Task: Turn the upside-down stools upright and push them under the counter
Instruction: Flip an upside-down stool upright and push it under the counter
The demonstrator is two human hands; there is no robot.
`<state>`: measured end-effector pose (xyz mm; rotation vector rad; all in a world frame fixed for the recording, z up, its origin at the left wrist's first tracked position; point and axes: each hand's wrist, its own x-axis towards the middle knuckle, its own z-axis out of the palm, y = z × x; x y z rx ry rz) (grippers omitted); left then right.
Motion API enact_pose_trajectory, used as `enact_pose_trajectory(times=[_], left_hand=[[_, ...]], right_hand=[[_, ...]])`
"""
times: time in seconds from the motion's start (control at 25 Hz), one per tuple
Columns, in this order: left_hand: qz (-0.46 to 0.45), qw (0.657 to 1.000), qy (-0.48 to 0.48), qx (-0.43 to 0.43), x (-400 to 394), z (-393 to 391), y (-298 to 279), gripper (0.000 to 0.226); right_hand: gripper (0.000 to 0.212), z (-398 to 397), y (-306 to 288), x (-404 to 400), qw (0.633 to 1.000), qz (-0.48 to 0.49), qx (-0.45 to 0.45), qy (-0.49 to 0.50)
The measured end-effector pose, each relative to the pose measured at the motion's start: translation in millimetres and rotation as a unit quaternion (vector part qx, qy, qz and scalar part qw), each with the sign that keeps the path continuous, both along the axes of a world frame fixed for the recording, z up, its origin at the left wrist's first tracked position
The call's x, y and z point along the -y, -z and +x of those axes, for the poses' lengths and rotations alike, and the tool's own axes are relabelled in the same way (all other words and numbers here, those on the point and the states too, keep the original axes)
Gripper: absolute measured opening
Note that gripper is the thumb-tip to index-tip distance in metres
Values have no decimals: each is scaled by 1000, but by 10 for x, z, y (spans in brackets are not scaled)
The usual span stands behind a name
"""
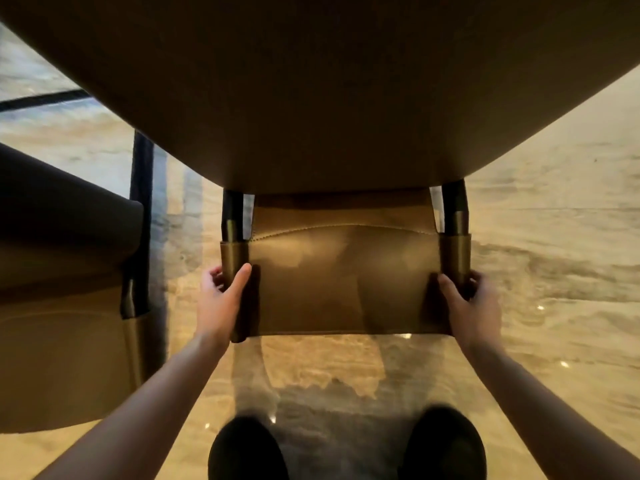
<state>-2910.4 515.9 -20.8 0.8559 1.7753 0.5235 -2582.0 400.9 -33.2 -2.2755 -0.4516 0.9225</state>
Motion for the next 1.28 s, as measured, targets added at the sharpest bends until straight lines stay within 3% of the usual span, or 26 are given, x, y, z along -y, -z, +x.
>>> enact_pose_trajectory(times=[0.12,0.4,0.68,0.92,1.08,1.28], left_hand=[[16,998,47,-43,-107,-65,238,35],[0,996,62,-67,-175,-4,235,25],[-30,993,94,-69,-206,-9,45,32],[-60,992,77,-74,-67,64,-1099,26],[-86,988,74,-102,-14,104,-2108,44],[-117,982,74,-128,21,154,-3450,47]], right_hand=[[19,43,160,18,999,20,37,-26],[21,161,198,-22,995,0,53,-87],[27,214,-77,-96,997,-58,-25,-50],[42,350,-1308,-25,990,-117,-14,-72],[47,345,-2371,-43,985,-156,6,-68],[53,424,-3755,-76,975,-190,48,-103]])
